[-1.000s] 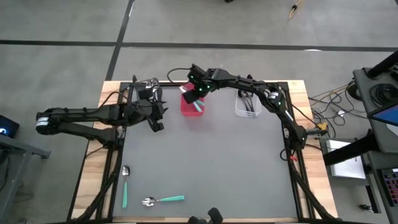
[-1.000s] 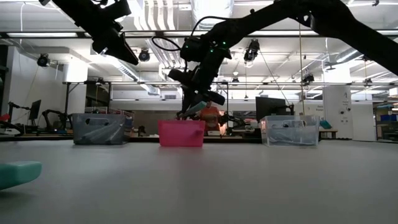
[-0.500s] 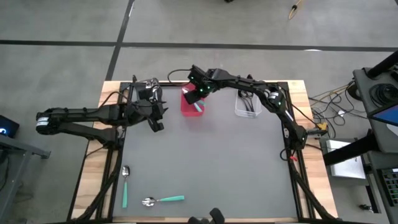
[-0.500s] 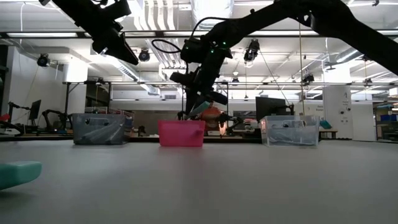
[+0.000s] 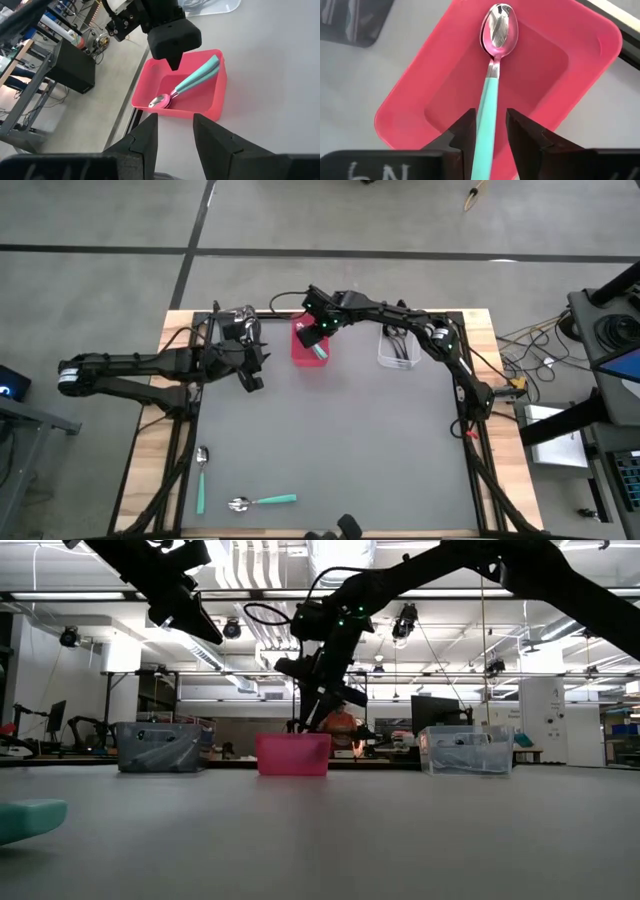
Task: Sort silverware by color (type)
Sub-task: Put the blue spoon into the red bin
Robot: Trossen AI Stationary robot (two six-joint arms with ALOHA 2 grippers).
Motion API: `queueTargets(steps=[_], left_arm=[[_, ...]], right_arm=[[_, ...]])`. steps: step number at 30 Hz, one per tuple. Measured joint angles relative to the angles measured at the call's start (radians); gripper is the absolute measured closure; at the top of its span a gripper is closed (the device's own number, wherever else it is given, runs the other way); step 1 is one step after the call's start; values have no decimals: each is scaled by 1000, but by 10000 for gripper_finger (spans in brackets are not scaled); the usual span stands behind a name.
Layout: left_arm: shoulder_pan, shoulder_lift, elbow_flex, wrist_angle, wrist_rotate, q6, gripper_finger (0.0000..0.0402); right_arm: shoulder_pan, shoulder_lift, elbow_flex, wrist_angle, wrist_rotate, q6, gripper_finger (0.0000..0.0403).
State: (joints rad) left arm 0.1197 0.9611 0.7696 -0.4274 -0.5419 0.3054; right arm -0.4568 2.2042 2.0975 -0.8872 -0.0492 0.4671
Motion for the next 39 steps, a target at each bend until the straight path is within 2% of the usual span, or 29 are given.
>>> queueTargets(steps=[10,19,23,29,34,39], left_arm=[[0,0,0,0,1,-20,296],[-1,0,0,-30,31,-107,296],[-1,0,0,-39,80,-150,296],[-3,1,0,-43,184,-236,296],[-15,1,0,-61,193,-378,296],[-71,1,0,-104,196,-503,296]], right_arm=[[87,-64,-8,-107,-2,-195,326],[234,-173,-133,-110,-40,-341,335],[316,-266,-265,-78,-64,-412,333],[419,-446,-523,97,-58,-393,335],[469,-592,-721,297,-54,-350,333],[479,-699,-869,471,-45,-346,338]])
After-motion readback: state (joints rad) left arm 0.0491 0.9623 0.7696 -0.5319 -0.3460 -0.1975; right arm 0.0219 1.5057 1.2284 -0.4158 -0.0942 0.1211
